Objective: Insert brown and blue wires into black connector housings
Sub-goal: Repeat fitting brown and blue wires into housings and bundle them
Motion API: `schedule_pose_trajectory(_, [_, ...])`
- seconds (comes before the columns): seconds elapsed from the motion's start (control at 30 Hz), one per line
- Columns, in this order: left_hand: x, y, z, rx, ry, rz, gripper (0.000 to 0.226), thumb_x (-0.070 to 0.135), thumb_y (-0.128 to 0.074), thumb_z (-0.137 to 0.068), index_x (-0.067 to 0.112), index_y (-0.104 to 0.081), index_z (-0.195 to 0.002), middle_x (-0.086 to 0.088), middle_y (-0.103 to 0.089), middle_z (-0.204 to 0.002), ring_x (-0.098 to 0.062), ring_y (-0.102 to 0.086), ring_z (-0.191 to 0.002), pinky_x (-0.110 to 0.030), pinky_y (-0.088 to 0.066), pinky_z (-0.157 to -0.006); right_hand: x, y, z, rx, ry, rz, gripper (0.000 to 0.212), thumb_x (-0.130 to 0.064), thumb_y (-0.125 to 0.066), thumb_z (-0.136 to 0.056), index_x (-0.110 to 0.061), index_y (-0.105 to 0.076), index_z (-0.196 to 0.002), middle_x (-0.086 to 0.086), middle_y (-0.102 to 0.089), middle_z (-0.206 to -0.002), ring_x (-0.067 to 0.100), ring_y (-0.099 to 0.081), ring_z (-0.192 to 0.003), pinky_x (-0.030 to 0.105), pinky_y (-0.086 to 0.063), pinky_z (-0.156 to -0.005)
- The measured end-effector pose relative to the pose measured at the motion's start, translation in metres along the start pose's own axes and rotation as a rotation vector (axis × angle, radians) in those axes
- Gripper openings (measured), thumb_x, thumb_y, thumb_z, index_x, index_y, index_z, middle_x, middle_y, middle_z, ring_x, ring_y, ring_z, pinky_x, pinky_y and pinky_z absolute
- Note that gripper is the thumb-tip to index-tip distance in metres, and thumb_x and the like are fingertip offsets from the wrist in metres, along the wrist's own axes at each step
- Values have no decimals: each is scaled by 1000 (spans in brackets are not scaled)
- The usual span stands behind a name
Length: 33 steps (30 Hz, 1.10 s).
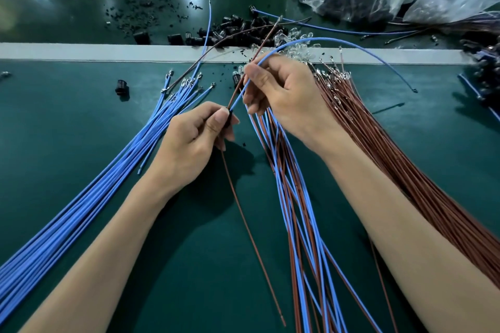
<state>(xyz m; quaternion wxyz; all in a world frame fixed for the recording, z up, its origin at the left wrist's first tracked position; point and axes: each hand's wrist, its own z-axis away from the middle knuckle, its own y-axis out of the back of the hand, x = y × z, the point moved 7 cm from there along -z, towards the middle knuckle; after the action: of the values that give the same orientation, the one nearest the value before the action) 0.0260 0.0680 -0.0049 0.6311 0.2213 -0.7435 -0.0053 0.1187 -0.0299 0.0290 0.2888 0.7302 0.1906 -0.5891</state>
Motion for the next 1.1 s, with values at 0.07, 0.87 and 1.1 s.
schedule_pose_trajectory(0.07, [0, -1, 1, -16, 3, 6, 21, 18, -41, -97, 11, -59, -88, -3, -59, -69, -6, -52, -55, -15, -45, -58, 1, -3, 0, -32, -1, -11, 24, -14, -51, -97, -13, -55, -74, 1, -62, -61, 10, -59, -47, 17, -45, -49])
schedule_pose_trajectory(0.87, [-4, 3, 3, -125, 159, 210, 34, 27, -40, -95, 11, -65, -77, 0, -67, -64, -16, -56, -55, -25, -43, -58, 11, -18, 1, -158, -109, -148, 10, -17, -54, -96, -20, -53, -86, -7, -63, -67, 8, -64, -55, 16, -48, -54])
schedule_pose_trajectory(1.1, [1, 4, 3, -76, 127, 189, 24, 28, -52, -94, 12, -62, -80, 5, -64, -61, -8, -53, -52, -17, -44, -58, 5, -12, 1, -112, -48, -178, 12, -12, -61, -91, -20, -57, -83, -4, -64, -69, 6, -64, -57, 15, -49, -57])
